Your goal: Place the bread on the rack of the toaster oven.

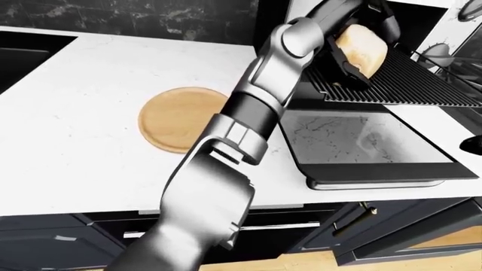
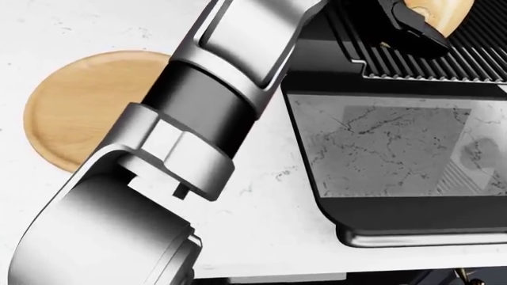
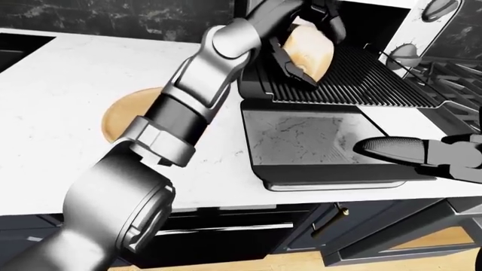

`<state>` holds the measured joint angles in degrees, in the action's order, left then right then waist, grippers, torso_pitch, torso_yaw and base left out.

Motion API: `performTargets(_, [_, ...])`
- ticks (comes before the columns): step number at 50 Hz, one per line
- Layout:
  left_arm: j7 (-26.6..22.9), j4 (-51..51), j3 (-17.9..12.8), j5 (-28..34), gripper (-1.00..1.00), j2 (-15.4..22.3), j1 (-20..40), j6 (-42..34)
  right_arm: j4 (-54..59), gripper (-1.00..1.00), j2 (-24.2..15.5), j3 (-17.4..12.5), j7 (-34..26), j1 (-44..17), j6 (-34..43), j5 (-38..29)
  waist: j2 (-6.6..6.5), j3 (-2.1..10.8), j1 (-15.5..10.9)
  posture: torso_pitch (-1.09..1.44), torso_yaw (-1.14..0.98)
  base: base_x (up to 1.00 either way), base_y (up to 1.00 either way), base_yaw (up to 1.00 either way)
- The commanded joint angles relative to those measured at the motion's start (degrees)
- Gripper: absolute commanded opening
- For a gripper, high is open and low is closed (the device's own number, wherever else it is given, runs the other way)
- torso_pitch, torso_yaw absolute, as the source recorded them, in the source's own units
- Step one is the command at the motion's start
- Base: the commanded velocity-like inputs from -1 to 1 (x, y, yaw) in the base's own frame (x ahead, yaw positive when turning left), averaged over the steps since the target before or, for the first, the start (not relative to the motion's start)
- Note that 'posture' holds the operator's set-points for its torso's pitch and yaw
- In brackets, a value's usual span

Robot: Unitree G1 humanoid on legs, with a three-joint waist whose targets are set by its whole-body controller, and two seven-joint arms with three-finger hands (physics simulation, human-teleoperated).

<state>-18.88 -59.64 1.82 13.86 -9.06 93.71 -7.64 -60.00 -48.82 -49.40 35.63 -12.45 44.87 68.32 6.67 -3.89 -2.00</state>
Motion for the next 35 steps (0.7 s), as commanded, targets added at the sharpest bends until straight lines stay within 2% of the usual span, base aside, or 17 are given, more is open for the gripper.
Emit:
performTargets(1, [0.7, 1.9, -0.5, -0.8, -0.14, 0.3, 2.5, 2.2, 0.0, 1.00, -1.0, -1.1, 0.0, -0.4, -1.3, -0.8, 0.42, 1.41, 0.0, 0.00, 0.00, 0.00, 0.00, 0.00])
performTargets(8, [1.0, 0.3, -0.5, -1.0, 0.08, 0.1, 2.5, 3.3, 0.0, 1.00, -0.8, -1.7, -0.2, 0.2, -1.7, -0.6, 0.46, 1.42, 0.0, 0.00, 0.00, 0.00, 0.00, 0.00])
performTargets(9, [0.8, 0.4, -0.4, -0.9, 0.23, 0.0, 2.3, 3.3, 0.0, 1.00, -0.8, -1.6, -0.2, 0.4, -1.9, -0.8, 0.46, 1.43, 0.0, 0.00, 0.00, 0.00, 0.00, 0.00])
performTargets(11, [0.9, 0.3, -0.5, -1.0, 0.34, 0.1, 2.6, 3.2, 0.1, 1.00, -1.2, -1.8, 0.1, 0.2, -1.6, -0.2, 0.45, 1.44, 0.0, 0.00, 0.00, 0.00, 0.00, 0.00])
performTargets(13, [0.9, 0.4, -0.6, -1.1, 0.32, 0.1, 2.7, 3.1, 0.0, 1.00, -0.9, -1.9, -0.1, 0.7, -2.0, -0.5, 0.45, 1.48, 0.1, 0.00, 0.00, 0.00, 0.00, 0.00])
performTargets(16, [1.1, 0.5, -0.6, -1.1, 0.64, 0.1, 2.8, 2.9, 0.0, 1.00, -1.0, -2.0, -0.2, 0.9, -2.2, -0.5, 0.43, 1.45, 0.1, 0.00, 0.00, 0.00, 0.00, 0.00])
performTargets(17, [0.9, 0.5, -0.5, -1.1, 0.63, 0.1, 2.8, 3.1, 0.0, 1.00, -1.1, -2.0, -0.2, 1.0, -2.1, -0.6, 0.43, 1.46, 0.1, 0.00, 0.00, 0.00, 0.00, 0.00])
performTargets(22, [0.7, 0.6, -0.4, -1.1, 1.00, 0.2, 2.8, 2.9, 0.0, 1.00, -1.0, -1.8, -0.2, 0.7, -1.8, -0.7, 0.41, 1.46, 0.1, 0.00, 0.00, 0.00, 0.00, 0.00])
performTargets(35, [-0.1, 0.9, -0.5, -1.3, 1.00, 0.1, 2.9, 2.6, 0.0, 1.00, -0.8, -1.1, 0.0, -0.5, -0.9, -0.9, 0.46, 1.45, 0.1, 0.00, 0.00, 0.00, 0.00, 0.00])
